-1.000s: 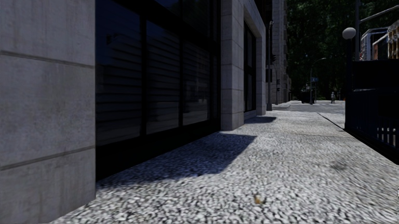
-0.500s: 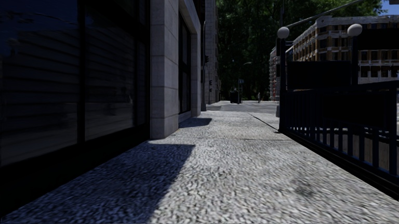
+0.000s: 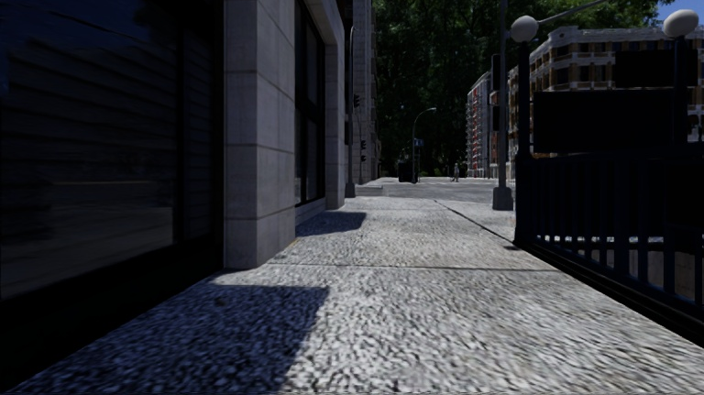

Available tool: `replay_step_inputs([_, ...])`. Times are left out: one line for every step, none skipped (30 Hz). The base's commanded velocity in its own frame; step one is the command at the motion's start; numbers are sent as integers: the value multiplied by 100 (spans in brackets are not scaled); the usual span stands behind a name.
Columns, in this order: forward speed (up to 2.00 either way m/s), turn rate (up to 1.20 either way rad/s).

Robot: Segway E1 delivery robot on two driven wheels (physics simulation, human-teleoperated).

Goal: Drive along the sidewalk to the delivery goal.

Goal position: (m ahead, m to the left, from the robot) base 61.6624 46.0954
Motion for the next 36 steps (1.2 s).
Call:
replay_step_inputs([200,-2])
replay_step_inputs([200,-83])
replay_step_inputs([200,-83])
replay_step_inputs([200,-120])
replay_step_inputs([200,-120])
replay_step_inputs([200,-120])
replay_step_inputs([200,-79])
replay_step_inputs([200,0])
replay_step_inputs([200,0])
replay_step_inputs([200,0])
replay_step_inputs([200,0])
replay_step_inputs([200,0])
replay_step_inputs([200,0])
replay_step_inputs([200,0])
replay_step_inputs([200,0])
replay_step_inputs([200,0])
replay_step_inputs([200,0])
replay_step_inputs([200,0])
replay_step_inputs([200,0])
replay_step_inputs([200,0])
replay_step_inputs([200,0])
replay_step_inputs([200,0])
replay_step_inputs([200,0])
replay_step_inputs([200,0])
replay_step_inputs([200,0])
replay_step_inputs([200,0])
replay_step_inputs([200,0])
replay_step_inputs([200,0])
replay_step_inputs([200,0])
replay_step_inputs([200,0])
replay_step_inputs([200,0])
replay_step_inputs([200,0])
replay_step_inputs([200,0])
replay_step_inputs([200,0])
replay_step_inputs([200,0])
replay_step_inputs([200,0])
